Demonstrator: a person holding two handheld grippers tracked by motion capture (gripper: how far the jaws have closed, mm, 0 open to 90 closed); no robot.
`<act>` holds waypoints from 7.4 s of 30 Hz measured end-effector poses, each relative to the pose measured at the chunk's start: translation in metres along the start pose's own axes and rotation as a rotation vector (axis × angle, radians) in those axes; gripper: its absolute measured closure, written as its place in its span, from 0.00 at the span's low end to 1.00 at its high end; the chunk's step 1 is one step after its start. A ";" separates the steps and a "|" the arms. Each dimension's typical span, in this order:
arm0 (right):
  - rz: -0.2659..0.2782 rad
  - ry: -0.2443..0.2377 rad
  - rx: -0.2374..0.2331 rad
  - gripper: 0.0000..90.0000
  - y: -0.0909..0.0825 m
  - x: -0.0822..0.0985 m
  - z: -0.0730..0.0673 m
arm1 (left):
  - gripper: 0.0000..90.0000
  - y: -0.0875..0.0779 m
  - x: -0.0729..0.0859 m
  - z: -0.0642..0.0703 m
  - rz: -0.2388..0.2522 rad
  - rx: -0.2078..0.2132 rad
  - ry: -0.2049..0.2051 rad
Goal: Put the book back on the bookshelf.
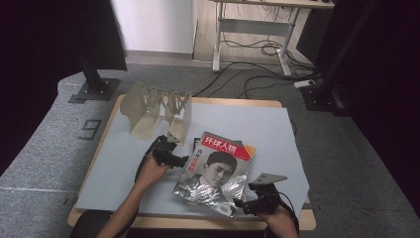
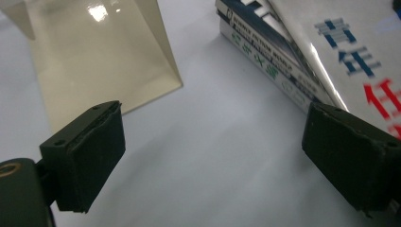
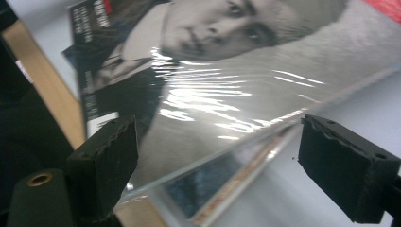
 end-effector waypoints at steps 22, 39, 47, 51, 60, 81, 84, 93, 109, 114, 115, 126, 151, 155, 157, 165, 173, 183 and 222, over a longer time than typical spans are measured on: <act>0.016 -0.021 0.074 0.01 0.020 -0.022 0.033 | 0.03 -0.049 0.068 0.000 -0.006 0.035 -0.022; 0.014 0.064 0.203 0.00 0.036 -0.042 0.086 | 0.02 -0.053 0.072 0.002 0.007 0.010 -0.040; 0.004 0.113 0.183 0.00 0.054 -0.042 0.104 | 0.02 -0.052 0.072 0.002 0.007 0.010 -0.040; 0.007 0.152 0.140 0.00 0.065 -0.041 0.107 | 0.02 -0.052 0.072 0.002 0.007 0.010 -0.040; 0.013 0.219 0.063 0.00 0.077 -0.041 0.111 | 0.02 -0.052 0.072 0.002 0.007 0.009 -0.039; 0.064 0.142 0.137 0.66 0.050 -0.074 0.097 | 0.02 -0.052 0.072 0.002 0.007 0.009 -0.040; 0.066 0.131 0.159 0.77 0.049 -0.075 0.098 | 0.02 -0.052 0.072 0.002 0.007 0.009 -0.039; 0.113 0.088 0.156 0.95 0.042 -0.083 0.087 | 0.03 -0.053 0.072 0.002 0.006 0.011 -0.040; 0.157 -0.042 0.127 0.95 0.028 -0.102 0.061 | 0.06 -0.057 0.072 0.001 -0.004 0.027 -0.037; 0.167 -0.049 0.120 0.95 0.024 -0.106 0.057 | 0.07 -0.059 0.072 0.000 -0.003 0.045 -0.055; 0.169 -0.053 0.120 0.95 0.024 -0.107 0.056 | 0.07 -0.059 0.072 -0.001 -0.003 0.049 -0.056; 0.179 -0.088 0.112 0.95 0.017 -0.118 0.046 | 0.15 -0.065 0.068 -0.003 0.024 0.057 -0.070; 0.233 -0.177 0.084 0.95 -0.002 -0.145 0.019 | 0.19 -0.082 0.024 -0.006 0.116 0.178 -0.115; 0.246 -0.182 0.078 0.95 -0.005 -0.147 0.016 | 0.22 -0.082 0.015 -0.005 0.122 0.198 -0.105; 0.248 -0.185 0.076 0.95 -0.007 -0.148 0.015 | 0.23 -0.082 0.011 -0.004 0.123 0.208 -0.097; 0.275 -0.194 0.061 0.95 -0.015 -0.150 0.008 | 0.28 -0.080 -0.009 -0.003 0.139 0.230 -0.077; 0.294 -0.218 0.051 0.95 -0.022 -0.153 0.000 | 0.30 -0.074 -0.027 0.001 0.139 0.247 -0.052; 0.321 -0.231 0.032 0.95 -0.030 -0.155 -0.008 | 0.31 -0.071 -0.040 0.005 0.143 0.272 -0.032; 0.307 -0.265 -0.039 0.96 -0.027 -0.158 -0.023 | 0.67 -0.069 -0.053 0.011 0.179 0.495 -0.100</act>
Point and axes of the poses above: each handheld gripper's, and its own axes: y roughly forward along the jaws, x roughly out of its underside, z roughly to its right, the point moved 2 cm from there along y, roughly forward along the jaws, and after that the axes turned 10 degrees about z, right-handed, at the moved point
